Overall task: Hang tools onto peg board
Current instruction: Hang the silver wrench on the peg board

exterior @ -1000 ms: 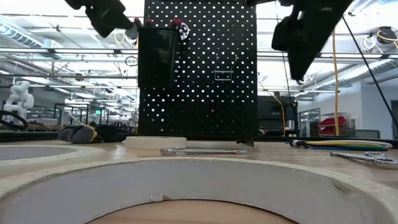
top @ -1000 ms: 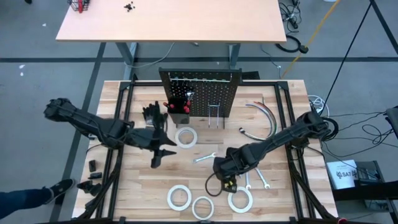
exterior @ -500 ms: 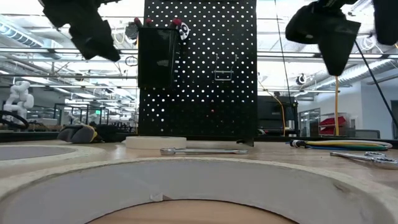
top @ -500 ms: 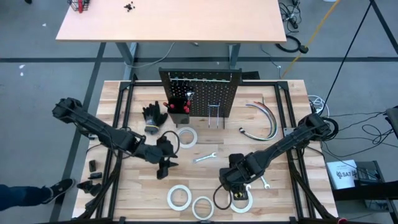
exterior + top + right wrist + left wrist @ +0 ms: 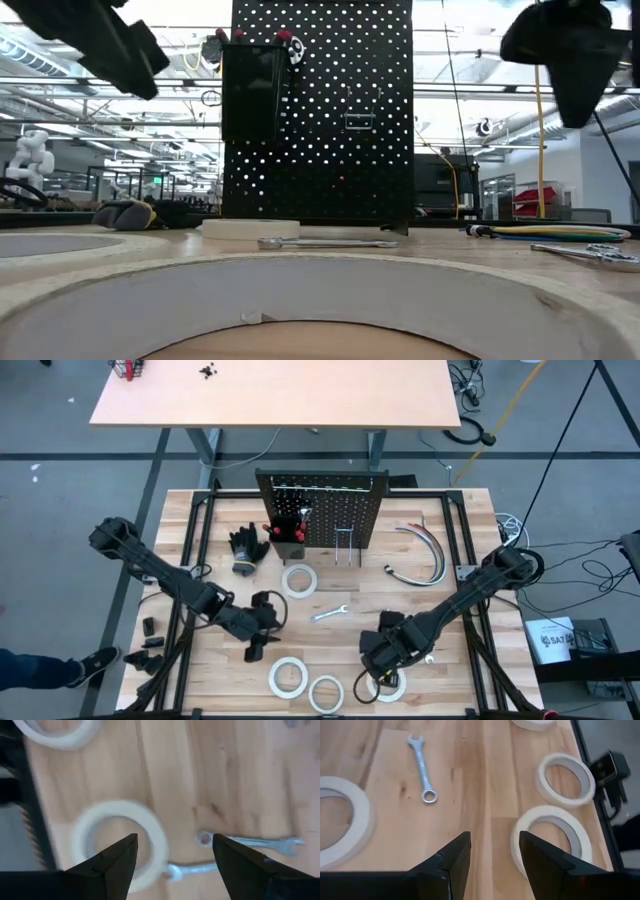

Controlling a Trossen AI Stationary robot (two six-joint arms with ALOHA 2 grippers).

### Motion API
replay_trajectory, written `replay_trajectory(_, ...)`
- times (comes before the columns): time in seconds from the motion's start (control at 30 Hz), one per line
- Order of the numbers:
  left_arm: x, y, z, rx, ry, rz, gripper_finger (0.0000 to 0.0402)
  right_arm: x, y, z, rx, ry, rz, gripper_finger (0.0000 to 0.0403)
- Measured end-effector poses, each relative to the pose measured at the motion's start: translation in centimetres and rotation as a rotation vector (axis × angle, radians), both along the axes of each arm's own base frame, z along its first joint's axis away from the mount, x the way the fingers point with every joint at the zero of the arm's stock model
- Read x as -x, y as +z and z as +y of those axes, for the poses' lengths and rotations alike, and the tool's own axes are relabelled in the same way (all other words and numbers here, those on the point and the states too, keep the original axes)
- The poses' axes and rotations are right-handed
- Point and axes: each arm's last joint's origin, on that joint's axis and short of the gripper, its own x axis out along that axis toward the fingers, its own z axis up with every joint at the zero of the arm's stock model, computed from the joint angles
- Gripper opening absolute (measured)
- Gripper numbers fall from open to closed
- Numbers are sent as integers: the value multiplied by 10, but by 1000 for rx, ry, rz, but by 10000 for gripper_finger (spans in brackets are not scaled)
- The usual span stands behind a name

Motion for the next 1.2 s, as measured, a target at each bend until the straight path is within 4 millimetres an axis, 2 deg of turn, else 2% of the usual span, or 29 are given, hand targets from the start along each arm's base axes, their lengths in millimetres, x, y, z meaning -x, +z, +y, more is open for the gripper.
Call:
replay_trajectory(0.1,3,0,-5,-33,-1,-21,171,11,-3,-2,108,138,76,251)
replay_trajectory(0.2,6,1,-10,-62,-10,-46,171,22,-3,-13,211,183,205,251)
replay_trajectory(0.3,7,3,-14,-19,15,-60,171,26,-2,-23,268,279,287,251)
replay_trajectory(0.4,8,4,-18,4,56,-78,171,25,-4,-27,288,403,301,251)
replay_trajectory(0.5,9,4,-19,-17,125,-111,171,25,-16,-32,281,476,276,251)
replay_trajectory(0.6,8,6,-16,-12,228,-150,171,37,-23,-43,242,485,238,251)
replay_trajectory(0.73,2,10,-12,14,320,-219,171,64,-19,-68,219,371,181,251)
replay_trajectory(0.87,-7,15,-4,29,406,-290,171,93,-11,-90,178,147,68,251)
replay_trajectory(0.93,-12,18,3,32,461,-325,171,106,-11,-98,104,12,11,251)
replay_trajectory(1.07,-22,23,16,62,530,-375,171,126,-24,-103,-59,-232,-54,251)
replay_trajectory(1.2,-27,24,26,67,570,-390,171,137,-40,-100,-121,-335,-75,251)
